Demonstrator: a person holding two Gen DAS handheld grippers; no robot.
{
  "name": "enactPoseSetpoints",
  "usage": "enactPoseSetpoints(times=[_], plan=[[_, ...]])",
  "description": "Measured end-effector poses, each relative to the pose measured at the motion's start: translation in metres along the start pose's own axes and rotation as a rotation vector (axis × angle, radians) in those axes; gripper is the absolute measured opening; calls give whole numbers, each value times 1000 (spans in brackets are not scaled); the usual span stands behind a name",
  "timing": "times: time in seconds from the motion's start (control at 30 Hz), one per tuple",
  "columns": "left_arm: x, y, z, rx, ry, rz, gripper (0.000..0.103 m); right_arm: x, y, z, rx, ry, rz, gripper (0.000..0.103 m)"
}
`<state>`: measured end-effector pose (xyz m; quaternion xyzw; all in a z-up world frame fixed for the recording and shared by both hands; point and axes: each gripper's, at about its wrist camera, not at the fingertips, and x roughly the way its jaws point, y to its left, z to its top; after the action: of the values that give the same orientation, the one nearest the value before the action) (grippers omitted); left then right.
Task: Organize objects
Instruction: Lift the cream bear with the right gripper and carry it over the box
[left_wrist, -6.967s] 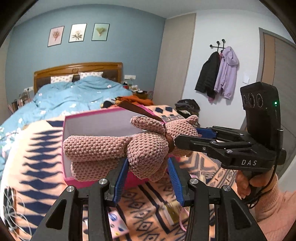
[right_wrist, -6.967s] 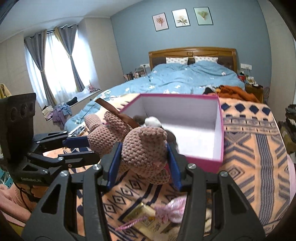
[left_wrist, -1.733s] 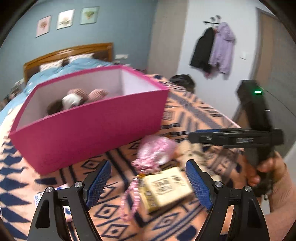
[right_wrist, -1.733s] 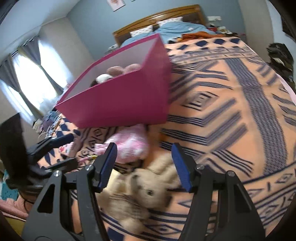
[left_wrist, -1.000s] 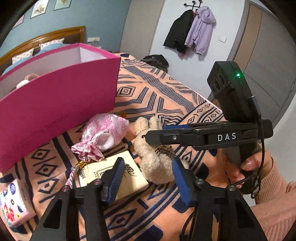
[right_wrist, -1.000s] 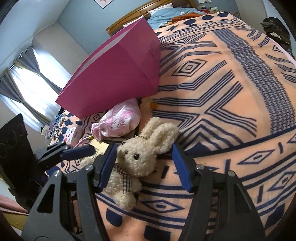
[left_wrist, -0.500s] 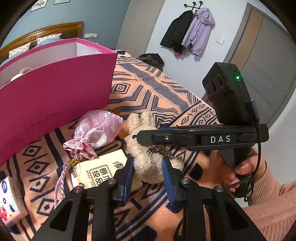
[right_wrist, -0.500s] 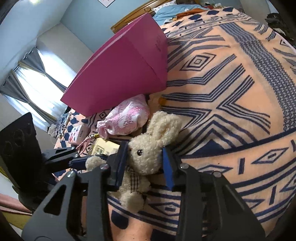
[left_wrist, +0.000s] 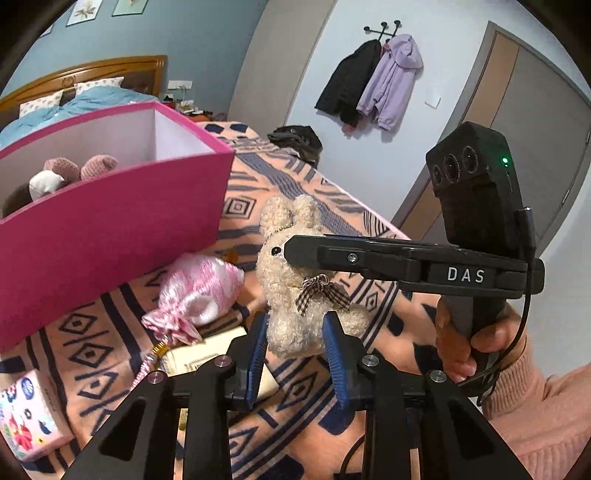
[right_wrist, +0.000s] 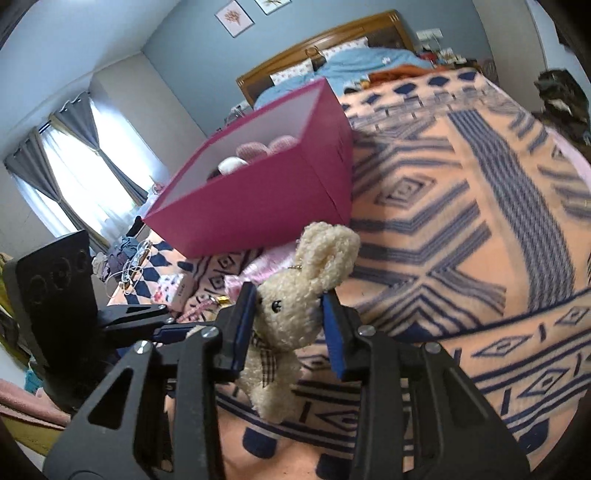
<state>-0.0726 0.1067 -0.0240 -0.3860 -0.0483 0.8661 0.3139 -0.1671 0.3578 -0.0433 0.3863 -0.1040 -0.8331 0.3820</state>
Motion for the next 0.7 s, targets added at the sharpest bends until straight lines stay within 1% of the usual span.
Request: enactPoseSetpoints(times=[0.33, 0.67, 0.7], plan=[[-22, 7, 18, -2, -67, 29, 30, -3, 26, 25, -93, -44, 20, 37], [-33, 22, 39, 2, -115, 85, 30, 3, 50, 58, -184, -78, 51, 35], [-35, 25, 40, 1, -119, 86, 30, 4, 52, 61, -191, -80, 55, 34]])
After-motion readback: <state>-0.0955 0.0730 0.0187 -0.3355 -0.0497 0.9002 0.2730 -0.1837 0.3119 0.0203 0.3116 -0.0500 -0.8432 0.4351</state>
